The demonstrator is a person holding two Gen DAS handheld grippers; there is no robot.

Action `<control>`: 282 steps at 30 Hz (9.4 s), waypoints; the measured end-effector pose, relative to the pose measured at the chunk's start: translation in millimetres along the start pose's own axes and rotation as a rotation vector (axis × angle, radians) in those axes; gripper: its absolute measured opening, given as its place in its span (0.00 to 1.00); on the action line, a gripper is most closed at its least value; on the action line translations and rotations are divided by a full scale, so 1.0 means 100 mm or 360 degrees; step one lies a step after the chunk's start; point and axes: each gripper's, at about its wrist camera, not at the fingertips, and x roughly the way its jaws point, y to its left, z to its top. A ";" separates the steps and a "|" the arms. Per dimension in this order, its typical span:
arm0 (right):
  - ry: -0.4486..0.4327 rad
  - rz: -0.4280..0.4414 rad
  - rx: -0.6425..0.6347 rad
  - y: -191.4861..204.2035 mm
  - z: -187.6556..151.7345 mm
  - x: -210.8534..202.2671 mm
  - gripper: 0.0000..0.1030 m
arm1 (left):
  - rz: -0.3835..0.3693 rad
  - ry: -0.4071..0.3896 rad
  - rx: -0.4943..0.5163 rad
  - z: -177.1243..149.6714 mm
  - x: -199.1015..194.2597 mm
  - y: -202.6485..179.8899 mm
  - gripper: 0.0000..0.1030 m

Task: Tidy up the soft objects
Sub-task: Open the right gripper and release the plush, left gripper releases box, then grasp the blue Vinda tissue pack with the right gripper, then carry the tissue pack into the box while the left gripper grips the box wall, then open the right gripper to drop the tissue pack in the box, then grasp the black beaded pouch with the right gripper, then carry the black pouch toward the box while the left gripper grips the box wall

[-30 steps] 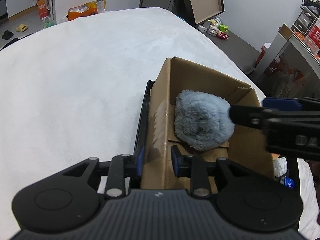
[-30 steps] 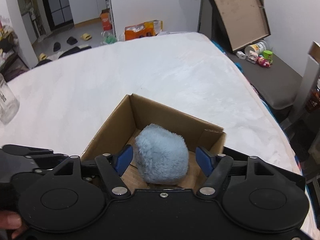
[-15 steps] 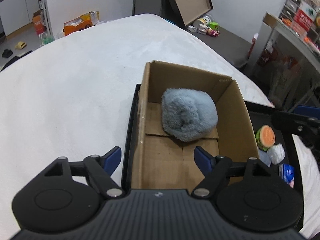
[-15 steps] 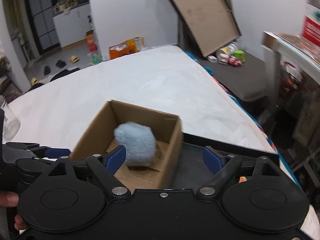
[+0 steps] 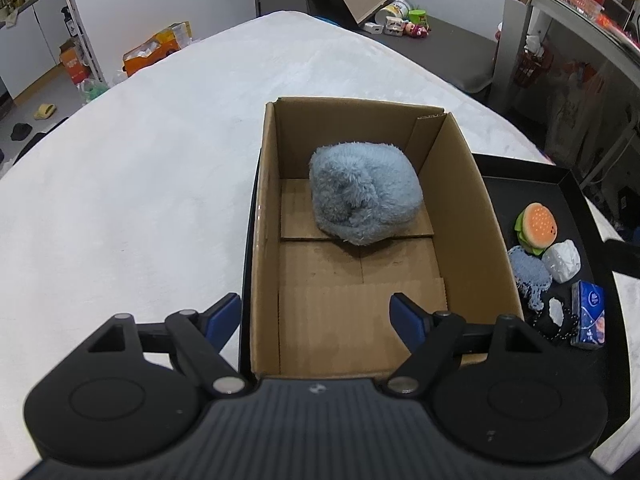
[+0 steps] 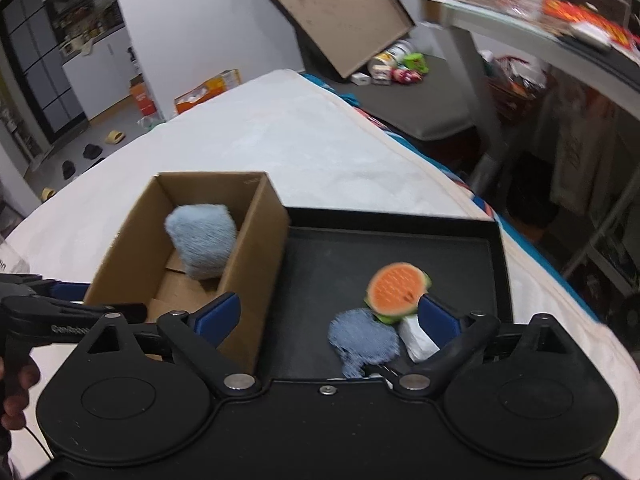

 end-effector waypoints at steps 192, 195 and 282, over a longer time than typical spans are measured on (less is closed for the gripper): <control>-0.0026 -0.0078 0.0138 -0.17 -0.67 0.06 1.00 | 0.0162 -0.0132 0.0175 -0.03 -0.12 -0.24 0.76; -0.0006 -0.0103 0.0149 -0.22 -0.75 0.11 1.00 | 0.0156 -0.0115 0.0188 -0.03 -0.10 -0.27 0.77; -0.0146 0.0001 -0.0330 1.00 0.33 0.16 0.39 | -0.0150 -0.0253 -0.0120 -0.09 -0.09 0.41 0.24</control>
